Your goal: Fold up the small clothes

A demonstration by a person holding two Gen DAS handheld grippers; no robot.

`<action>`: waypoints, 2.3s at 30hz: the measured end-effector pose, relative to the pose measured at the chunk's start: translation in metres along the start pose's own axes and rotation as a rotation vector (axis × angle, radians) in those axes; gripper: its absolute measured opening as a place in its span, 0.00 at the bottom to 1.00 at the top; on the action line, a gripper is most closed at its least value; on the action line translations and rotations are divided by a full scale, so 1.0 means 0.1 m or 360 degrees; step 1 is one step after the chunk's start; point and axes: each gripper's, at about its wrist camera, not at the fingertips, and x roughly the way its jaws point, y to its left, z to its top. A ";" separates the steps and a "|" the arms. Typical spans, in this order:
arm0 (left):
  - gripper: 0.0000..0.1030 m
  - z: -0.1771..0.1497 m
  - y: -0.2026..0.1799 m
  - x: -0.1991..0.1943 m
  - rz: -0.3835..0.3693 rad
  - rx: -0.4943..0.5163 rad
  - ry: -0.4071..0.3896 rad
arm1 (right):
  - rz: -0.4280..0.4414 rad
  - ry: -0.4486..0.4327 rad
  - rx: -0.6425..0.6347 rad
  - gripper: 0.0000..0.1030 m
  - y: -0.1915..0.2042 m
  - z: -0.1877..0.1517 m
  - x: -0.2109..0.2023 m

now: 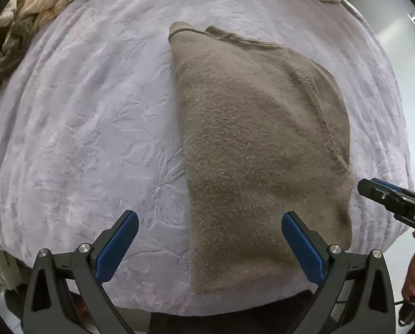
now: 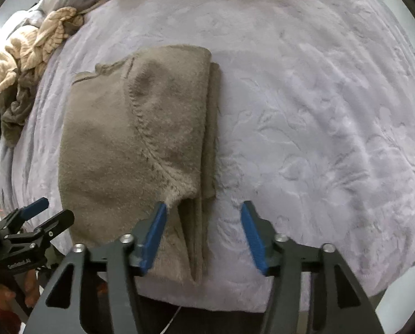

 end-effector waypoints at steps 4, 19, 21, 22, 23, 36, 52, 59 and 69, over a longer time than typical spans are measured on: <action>1.00 -0.08 -0.09 -0.03 0.0022 0.0014 0.0016 | -0.0025 0.0007 0.0000 0.72 0.04 -0.04 -0.06; 1.00 -0.06 -0.06 -0.29 0.0020 -0.0037 -0.0004 | -0.0143 -0.0088 -0.0044 1.00 0.39 0.03 -0.27; 1.00 -0.03 -0.06 -0.35 0.0032 -0.0035 -0.0031 | -0.0125 -0.0095 -0.0045 1.00 0.43 0.04 -0.33; 1.00 -0.02 -0.06 -0.39 0.0040 -0.0031 -0.0044 | -0.0117 -0.0099 -0.0036 1.00 0.45 0.05 -0.36; 1.00 0.00 -0.06 -0.43 0.0047 -0.0028 -0.0056 | -0.0115 -0.0104 -0.0025 1.00 0.47 0.05 -0.39; 1.00 0.10 -0.07 -0.77 0.0075 -0.0013 -0.0179 | -0.0167 -0.0141 0.0023 1.00 0.61 0.04 -0.66; 1.00 0.07 -0.09 -0.80 0.0083 -0.0012 -0.0193 | -0.0203 -0.0145 0.0033 1.00 0.62 0.02 -0.68; 1.00 0.08 -0.09 -0.80 0.0086 0.0008 -0.0189 | -0.0211 -0.0145 0.0027 1.00 0.63 0.02 -0.69; 1.00 0.08 -0.09 -0.80 0.0089 0.0013 -0.0193 | -0.0211 -0.0144 0.0023 1.00 0.63 0.02 -0.69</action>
